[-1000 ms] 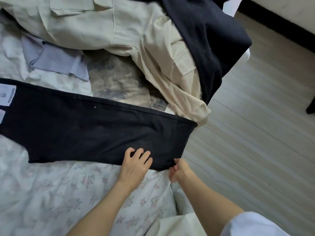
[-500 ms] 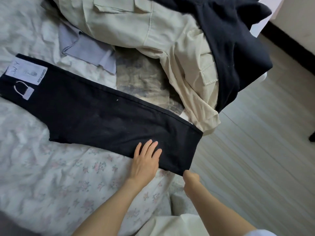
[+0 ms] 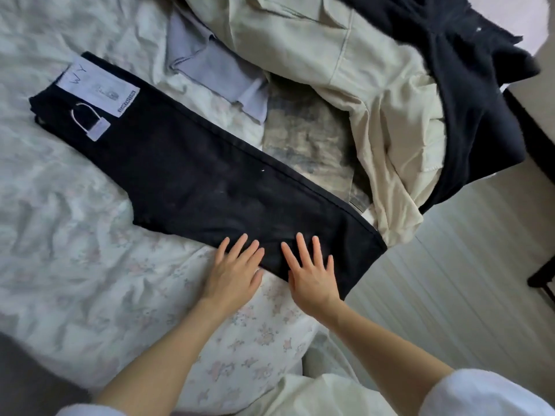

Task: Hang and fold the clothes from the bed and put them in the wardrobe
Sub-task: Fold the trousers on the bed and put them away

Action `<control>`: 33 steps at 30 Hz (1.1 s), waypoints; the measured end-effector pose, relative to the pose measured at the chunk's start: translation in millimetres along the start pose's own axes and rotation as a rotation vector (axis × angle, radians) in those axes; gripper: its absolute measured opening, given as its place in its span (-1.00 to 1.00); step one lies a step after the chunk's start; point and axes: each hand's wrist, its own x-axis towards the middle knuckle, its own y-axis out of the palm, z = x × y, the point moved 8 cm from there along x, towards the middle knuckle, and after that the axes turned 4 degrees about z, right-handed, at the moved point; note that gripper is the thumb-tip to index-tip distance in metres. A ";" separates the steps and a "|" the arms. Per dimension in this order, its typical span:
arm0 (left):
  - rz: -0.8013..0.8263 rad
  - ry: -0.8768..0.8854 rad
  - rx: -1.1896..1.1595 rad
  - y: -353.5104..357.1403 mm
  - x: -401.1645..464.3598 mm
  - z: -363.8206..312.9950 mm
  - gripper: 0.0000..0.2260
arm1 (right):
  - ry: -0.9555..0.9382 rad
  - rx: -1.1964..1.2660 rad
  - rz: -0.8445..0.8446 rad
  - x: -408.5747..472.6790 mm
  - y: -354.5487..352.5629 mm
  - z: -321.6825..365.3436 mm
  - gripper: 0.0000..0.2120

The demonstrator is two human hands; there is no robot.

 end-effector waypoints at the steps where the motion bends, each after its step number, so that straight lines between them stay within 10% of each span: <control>1: -0.012 0.025 -0.005 -2.3 -2.1 0.8 -0.59 | 0.075 -0.005 0.043 -7.8 6.9 -7.2 -0.43; 7: 0.030 -0.164 -0.010 -14.3 -8.5 54.2 -0.56 | 0.023 -0.133 -0.238 -9.8 -46.1 7.3 -0.88; 16: -0.243 -0.521 -0.192 -71.3 -13.8 184.8 -0.58 | -0.394 -0.124 -0.279 110.8 -159.7 158.2 -0.53; 21: -0.369 -1.068 -0.829 -57.6 -1.7 299.0 -0.54 | -0.509 -0.240 -0.170 189.3 -186.7 223.2 -0.49; 29: -0.712 -1.226 -1.743 -41.3 29.2 363.2 -0.85 | -0.529 -0.230 -0.074 213.0 -167.0 227.2 -0.44; 33: -0.808 -1.118 -1.769 -75.0 42.5 376.8 -0.84 | -0.425 0.356 0.033 217.7 -197.6 224.4 -0.59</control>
